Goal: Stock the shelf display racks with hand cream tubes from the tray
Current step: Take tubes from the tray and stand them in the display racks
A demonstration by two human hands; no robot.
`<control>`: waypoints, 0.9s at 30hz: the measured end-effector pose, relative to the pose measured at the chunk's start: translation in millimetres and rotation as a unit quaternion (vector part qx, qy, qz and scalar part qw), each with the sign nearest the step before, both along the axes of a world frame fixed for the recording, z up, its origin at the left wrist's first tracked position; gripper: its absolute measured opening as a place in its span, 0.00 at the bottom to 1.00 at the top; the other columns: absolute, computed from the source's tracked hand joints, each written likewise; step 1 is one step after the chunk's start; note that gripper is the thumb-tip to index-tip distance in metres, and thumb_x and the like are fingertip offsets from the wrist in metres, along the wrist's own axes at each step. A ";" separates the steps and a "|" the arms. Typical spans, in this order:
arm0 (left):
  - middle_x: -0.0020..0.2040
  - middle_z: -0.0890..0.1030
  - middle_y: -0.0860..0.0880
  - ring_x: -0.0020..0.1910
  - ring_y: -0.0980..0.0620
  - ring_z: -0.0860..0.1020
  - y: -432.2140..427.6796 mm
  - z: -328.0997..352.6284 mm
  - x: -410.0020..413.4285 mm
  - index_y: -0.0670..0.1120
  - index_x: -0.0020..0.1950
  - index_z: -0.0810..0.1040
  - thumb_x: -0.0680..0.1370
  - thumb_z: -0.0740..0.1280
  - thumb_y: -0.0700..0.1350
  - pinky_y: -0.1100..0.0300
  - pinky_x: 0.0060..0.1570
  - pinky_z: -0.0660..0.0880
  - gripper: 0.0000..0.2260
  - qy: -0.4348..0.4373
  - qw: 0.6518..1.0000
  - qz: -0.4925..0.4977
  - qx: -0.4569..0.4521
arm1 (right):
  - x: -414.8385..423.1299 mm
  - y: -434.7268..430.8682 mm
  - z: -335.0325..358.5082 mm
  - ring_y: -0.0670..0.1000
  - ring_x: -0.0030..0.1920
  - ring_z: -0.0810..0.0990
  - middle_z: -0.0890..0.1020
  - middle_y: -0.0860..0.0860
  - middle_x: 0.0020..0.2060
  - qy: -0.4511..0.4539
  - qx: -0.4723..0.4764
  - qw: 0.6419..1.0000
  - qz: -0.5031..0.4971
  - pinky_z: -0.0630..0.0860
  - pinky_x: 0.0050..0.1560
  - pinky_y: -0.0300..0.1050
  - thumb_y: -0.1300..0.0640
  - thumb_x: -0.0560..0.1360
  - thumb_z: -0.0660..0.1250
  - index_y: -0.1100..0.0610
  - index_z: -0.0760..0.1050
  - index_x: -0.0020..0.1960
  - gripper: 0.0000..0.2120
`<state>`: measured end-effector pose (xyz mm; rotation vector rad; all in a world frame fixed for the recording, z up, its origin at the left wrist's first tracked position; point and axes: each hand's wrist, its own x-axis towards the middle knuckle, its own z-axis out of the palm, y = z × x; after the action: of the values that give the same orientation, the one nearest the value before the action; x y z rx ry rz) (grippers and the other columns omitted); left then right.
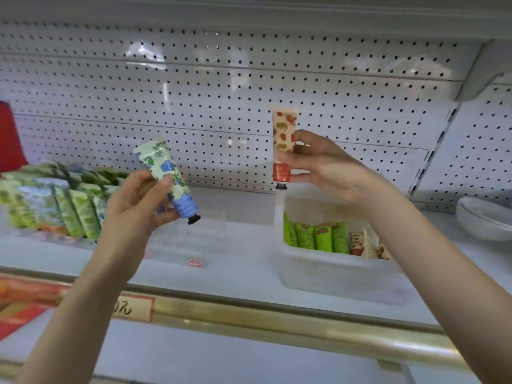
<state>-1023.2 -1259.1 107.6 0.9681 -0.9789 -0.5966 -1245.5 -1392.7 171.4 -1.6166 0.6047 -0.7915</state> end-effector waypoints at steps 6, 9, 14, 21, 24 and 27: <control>0.30 0.78 0.60 0.32 0.64 0.77 21.2 12.6 40.0 0.56 0.33 0.80 0.76 0.63 0.42 0.69 0.36 0.77 0.15 -0.035 0.998 0.043 -0.013 | 51.5 35.6 -4.4 0.48 0.47 0.81 0.79 0.50 0.47 0.021 -0.097 0.995 -0.009 0.80 0.52 0.47 0.58 0.73 0.69 0.56 0.74 0.56 0.12; 0.31 0.78 0.60 0.36 0.63 0.78 28.4 14.9 68.5 0.56 0.33 0.80 0.70 0.67 0.47 0.69 0.39 0.77 0.07 -0.025 0.999 0.037 -0.021 | 77.6 48.6 -4.6 0.47 0.47 0.80 0.79 0.48 0.48 0.032 -0.127 0.991 -0.007 0.79 0.52 0.47 0.58 0.73 0.69 0.52 0.74 0.55 0.12; 0.29 0.75 0.60 0.36 0.63 0.77 35.6 20.3 118.2 0.52 0.38 0.74 0.68 0.68 0.46 0.67 0.42 0.78 0.03 -0.041 0.999 0.032 -0.004 | 130.2 58.3 -12.5 0.44 0.42 0.80 0.79 0.46 0.44 0.026 -0.115 0.993 -0.006 0.81 0.47 0.43 0.59 0.70 0.70 0.51 0.74 0.51 0.11; 0.34 0.79 0.60 0.40 0.63 0.78 41.1 23.4 176.1 0.49 0.44 0.75 0.70 0.67 0.46 0.66 0.45 0.78 0.04 -0.123 0.992 -0.029 0.018 | 188.8 57.9 -39.3 0.47 0.44 0.82 0.80 0.50 0.46 -0.007 -0.075 0.993 -0.095 0.81 0.48 0.43 0.60 0.72 0.69 0.54 0.75 0.52 0.10; 0.42 0.82 0.56 0.43 0.62 0.80 39.5 20.3 193.3 0.47 0.48 0.77 0.69 0.67 0.46 0.69 0.43 0.76 0.08 -0.119 0.991 -0.058 0.033 | 203.2 55.7 -54.3 0.49 0.47 0.81 0.80 0.50 0.46 -0.034 -0.051 0.986 -0.154 0.81 0.50 0.46 0.61 0.72 0.69 0.53 0.74 0.51 0.09; 0.48 0.82 0.48 0.46 0.58 0.81 36.3 16.9 205.1 0.45 0.50 0.78 0.70 0.68 0.46 0.67 0.45 0.77 0.11 -0.128 0.987 -0.082 0.050 | 212.8 51.9 -68.3 0.49 0.47 0.80 0.81 0.50 0.45 -0.030 -0.045 0.976 -0.210 0.81 0.49 0.45 0.62 0.71 0.71 0.54 0.74 0.49 0.09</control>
<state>-818.1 -1222.8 124.6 1.0773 -1.2768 -0.6750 -1032.7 -1340.8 103.0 -1.5600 0.8942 -1.1885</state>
